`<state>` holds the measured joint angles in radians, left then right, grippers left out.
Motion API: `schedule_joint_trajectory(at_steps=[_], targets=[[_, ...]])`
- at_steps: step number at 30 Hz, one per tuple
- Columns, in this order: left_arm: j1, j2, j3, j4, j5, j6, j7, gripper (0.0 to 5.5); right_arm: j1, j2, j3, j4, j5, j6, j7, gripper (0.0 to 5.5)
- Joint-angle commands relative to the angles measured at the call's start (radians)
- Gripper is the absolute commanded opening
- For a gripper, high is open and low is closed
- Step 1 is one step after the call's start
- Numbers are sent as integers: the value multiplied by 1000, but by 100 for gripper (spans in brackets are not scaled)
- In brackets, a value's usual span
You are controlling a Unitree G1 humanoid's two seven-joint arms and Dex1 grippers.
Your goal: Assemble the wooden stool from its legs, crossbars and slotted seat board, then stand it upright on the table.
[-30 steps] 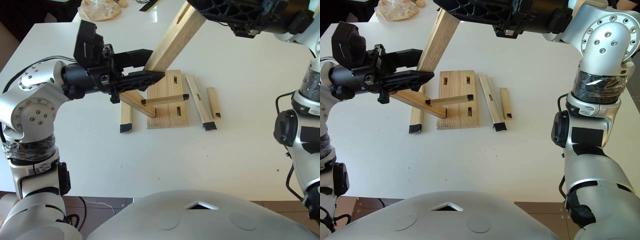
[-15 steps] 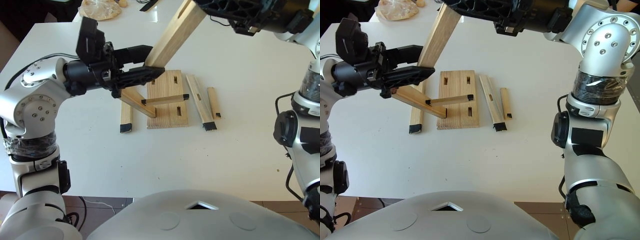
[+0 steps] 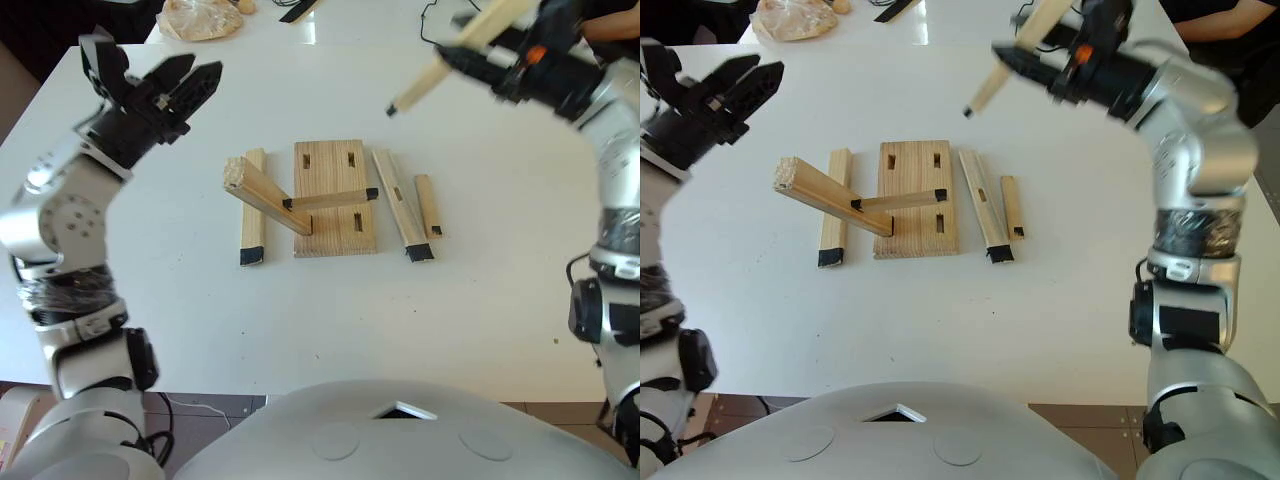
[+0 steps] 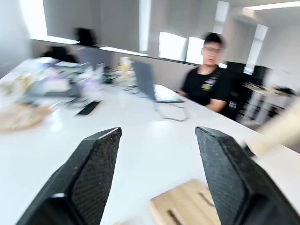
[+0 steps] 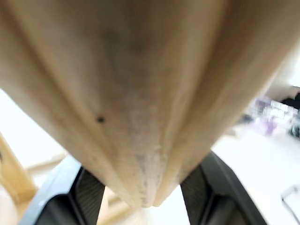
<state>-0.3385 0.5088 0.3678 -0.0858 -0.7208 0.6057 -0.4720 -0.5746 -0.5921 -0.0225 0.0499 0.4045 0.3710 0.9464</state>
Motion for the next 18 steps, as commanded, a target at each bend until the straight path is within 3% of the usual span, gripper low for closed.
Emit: schedule_joint_trajectory(at_steps=[1,4,9,18], targets=[[53,-304,-14,-122,81,-47,409,292,120,27,68,-25,-92,-97,-31,201],[79,-452,-113,-217,191,-95,581,292,184,40,89,-80,-89,-101,-20,201],[84,-541,-277,-256,390,-194,667,292,220,48,109,-152,-17,-79,57,201],[72,-588,-222,-211,404,-269,692,292,238,5,83,-249,78,-49,173,201]])
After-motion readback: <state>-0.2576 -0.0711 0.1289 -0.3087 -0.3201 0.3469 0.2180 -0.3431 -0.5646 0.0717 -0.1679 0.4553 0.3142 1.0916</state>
